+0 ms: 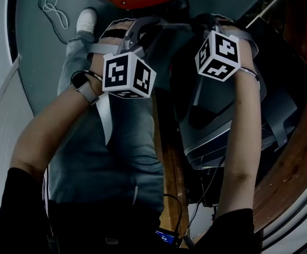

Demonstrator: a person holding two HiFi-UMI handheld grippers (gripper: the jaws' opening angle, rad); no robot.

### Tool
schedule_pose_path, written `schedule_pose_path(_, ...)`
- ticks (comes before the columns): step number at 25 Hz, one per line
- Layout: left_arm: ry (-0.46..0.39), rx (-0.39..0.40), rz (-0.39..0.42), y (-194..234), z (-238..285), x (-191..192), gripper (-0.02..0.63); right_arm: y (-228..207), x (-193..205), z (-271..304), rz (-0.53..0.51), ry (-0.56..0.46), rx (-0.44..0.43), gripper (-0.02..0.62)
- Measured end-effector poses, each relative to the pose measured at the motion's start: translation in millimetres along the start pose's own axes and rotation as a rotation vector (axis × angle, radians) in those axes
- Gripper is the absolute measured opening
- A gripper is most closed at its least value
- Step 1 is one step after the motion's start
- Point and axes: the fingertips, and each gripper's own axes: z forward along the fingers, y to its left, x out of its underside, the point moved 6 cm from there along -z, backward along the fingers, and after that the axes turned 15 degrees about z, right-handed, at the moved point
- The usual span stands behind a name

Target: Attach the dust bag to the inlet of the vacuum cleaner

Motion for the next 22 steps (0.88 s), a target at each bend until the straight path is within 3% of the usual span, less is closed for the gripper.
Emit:
schedule_pose_path(3, 0.000, -0.007, -0.021, 11.3, -3.2, -5.4, 0.057, 2.4, 0.9, -1.3, -0.002, -0.005, 0.011, 0.046)
schedule_pose_path(10, 0.065, 0.079, 0.068, -2.2, 32.4, -2.4, 0.057, 5.7, 2.5, -1.3, -0.006, -0.013, 0.037, 0.045)
schedule_pose_path(22, 0.076, 0.074, 0.142, -8.6, 44.9, 0.5, 0.055, 8.4, 4.0, -0.3, 0.001, -0.028, 0.046, 0.044)
